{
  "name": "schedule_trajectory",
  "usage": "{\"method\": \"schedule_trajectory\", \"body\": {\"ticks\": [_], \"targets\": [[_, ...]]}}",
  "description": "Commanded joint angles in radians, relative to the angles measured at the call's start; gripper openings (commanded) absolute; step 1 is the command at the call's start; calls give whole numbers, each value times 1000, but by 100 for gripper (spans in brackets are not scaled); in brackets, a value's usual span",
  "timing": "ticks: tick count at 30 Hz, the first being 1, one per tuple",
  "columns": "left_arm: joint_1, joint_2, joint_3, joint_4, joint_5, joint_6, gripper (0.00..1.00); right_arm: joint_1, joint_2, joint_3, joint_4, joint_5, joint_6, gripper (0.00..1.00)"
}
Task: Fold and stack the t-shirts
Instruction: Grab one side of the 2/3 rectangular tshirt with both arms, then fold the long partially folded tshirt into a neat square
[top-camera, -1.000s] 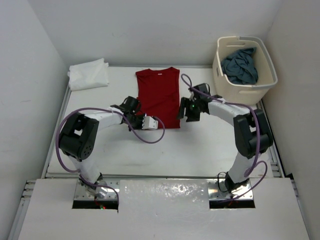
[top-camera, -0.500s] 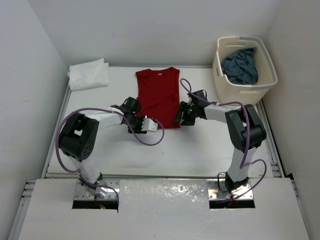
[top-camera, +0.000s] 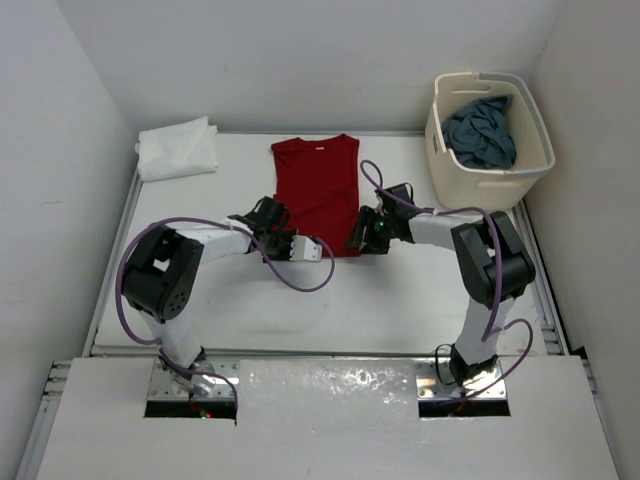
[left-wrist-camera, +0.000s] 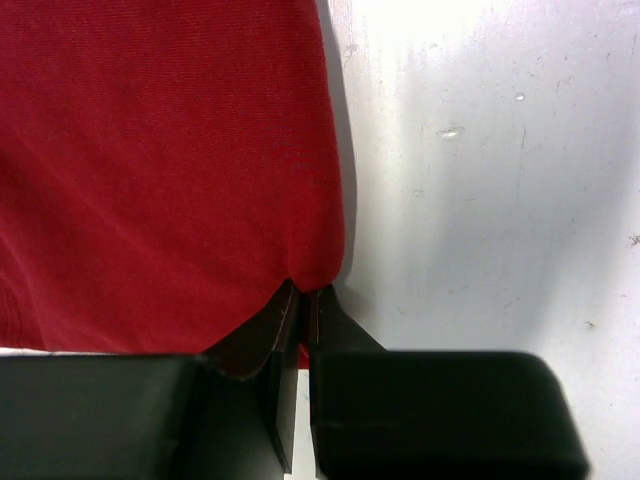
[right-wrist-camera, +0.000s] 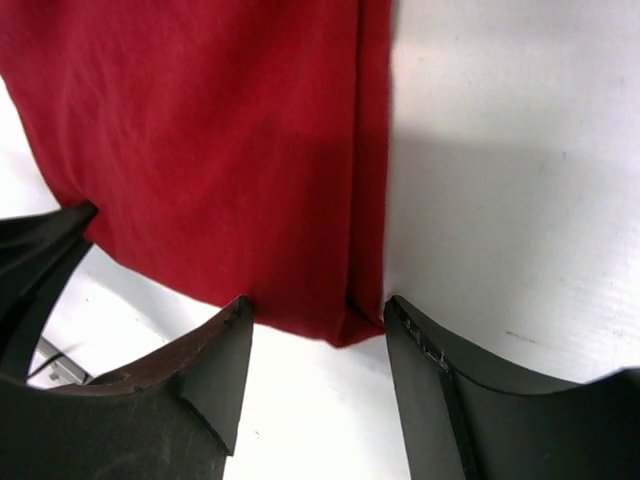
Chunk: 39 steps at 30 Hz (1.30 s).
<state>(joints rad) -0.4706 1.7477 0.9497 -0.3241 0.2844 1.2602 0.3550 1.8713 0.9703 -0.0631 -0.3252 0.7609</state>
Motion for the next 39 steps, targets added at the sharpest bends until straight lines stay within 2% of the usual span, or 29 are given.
{"method": "schedule_trajectory", "body": {"ticks": [1, 5, 8, 9, 11, 15, 21, 24, 29, 32, 35, 39], "targets": [[-7, 10, -11, -1, -2, -18, 0, 7, 17, -61, -107, 71, -31, 55], [-7, 3, 1, -10, 4, -33, 0, 18, 61, -41, -58, 21, 14, 36], [-7, -4, 9, -20, 7, -48, 0, 21, 66, -41, -26, 17, 32, 17], [-5, -7, 18, -26, 7, -61, 0, 21, 68, -38, -29, 17, 34, 6], [1, -8, 30, -49, 10, -91, 0, 22, 62, -33, -46, 3, 32, 0], [30, -49, 43, -131, 28, -84, 0, 22, 2, -61, -78, -11, 0, 0], [50, -160, -32, -272, 67, -53, 0, 27, -144, -131, -201, -32, -95, 0], [50, -220, -63, -386, 70, -41, 0, 61, -239, -159, -334, 0, -150, 0], [20, -377, -68, -582, 105, -28, 0, 156, -415, -191, -441, -26, -141, 0], [4, -466, 18, -777, 154, -41, 0, 191, -536, -183, -529, -63, -108, 0], [6, -494, 128, -886, 203, -68, 0, 191, -638, -170, -585, -80, -51, 0], [42, -452, 263, -879, 193, -169, 0, 185, -612, -9, -681, -38, -77, 0]]}}
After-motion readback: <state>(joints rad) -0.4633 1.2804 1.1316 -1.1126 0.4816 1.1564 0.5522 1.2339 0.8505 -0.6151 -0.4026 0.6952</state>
